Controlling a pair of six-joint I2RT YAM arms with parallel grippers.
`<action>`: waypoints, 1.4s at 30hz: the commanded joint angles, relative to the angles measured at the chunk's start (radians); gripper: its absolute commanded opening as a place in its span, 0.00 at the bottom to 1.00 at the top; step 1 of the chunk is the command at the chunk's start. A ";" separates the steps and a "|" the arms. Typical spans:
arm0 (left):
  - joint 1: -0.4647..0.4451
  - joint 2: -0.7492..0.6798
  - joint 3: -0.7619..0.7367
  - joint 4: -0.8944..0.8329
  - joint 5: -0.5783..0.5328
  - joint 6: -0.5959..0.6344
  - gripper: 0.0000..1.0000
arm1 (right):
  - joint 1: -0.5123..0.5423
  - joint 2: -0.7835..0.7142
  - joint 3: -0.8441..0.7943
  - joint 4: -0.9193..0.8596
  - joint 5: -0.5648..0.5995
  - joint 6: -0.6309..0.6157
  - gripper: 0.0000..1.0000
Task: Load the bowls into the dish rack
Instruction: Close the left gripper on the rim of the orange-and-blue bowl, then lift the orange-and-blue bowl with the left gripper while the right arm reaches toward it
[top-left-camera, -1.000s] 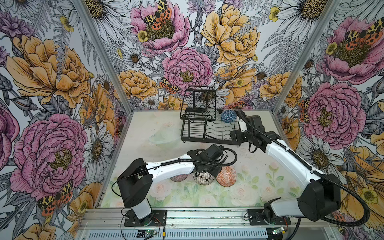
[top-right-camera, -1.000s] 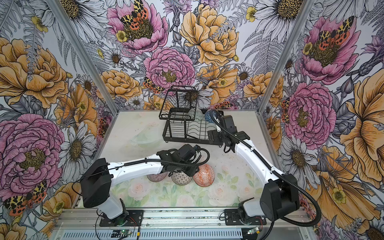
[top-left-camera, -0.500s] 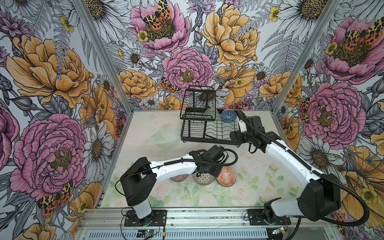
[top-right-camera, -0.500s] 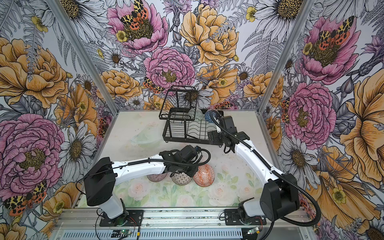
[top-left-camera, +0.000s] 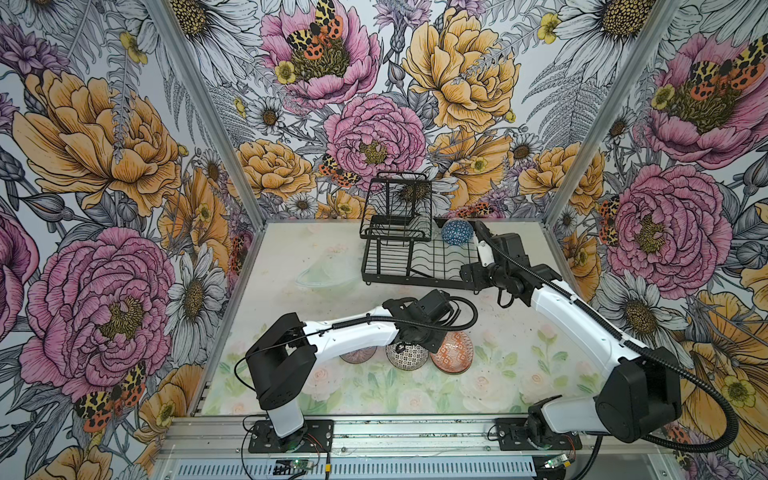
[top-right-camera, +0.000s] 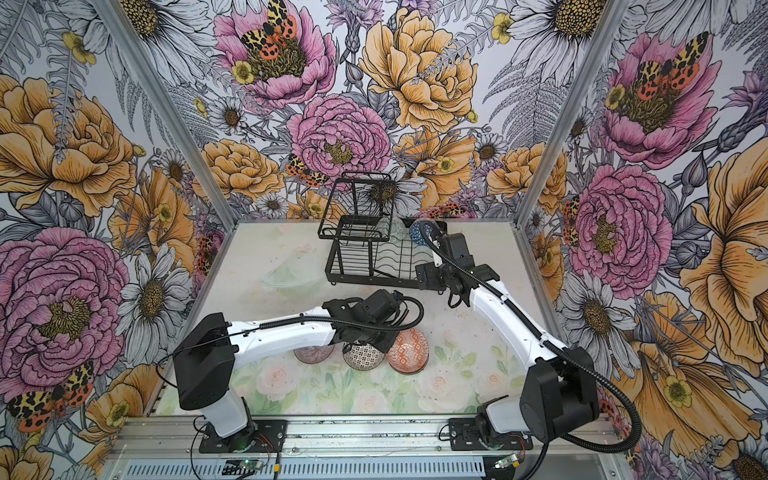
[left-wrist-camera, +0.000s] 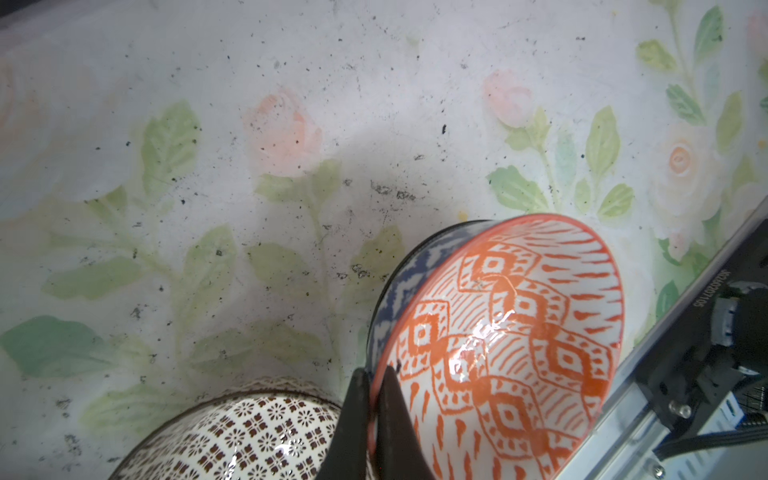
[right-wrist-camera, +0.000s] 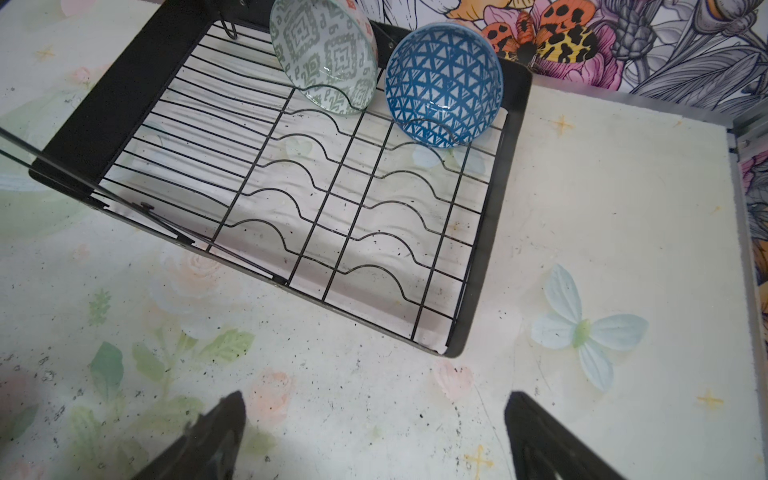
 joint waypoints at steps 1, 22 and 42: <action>-0.011 -0.001 0.049 -0.014 -0.054 -0.002 0.00 | -0.006 -0.033 -0.016 0.018 -0.015 0.016 0.99; -0.020 -0.118 0.087 -0.088 -0.233 0.037 0.00 | -0.043 -0.139 -0.014 0.022 -0.113 0.031 0.99; 0.128 -0.382 -0.160 0.397 -0.429 0.027 0.00 | -0.026 -0.329 -0.067 0.109 -0.422 0.165 1.00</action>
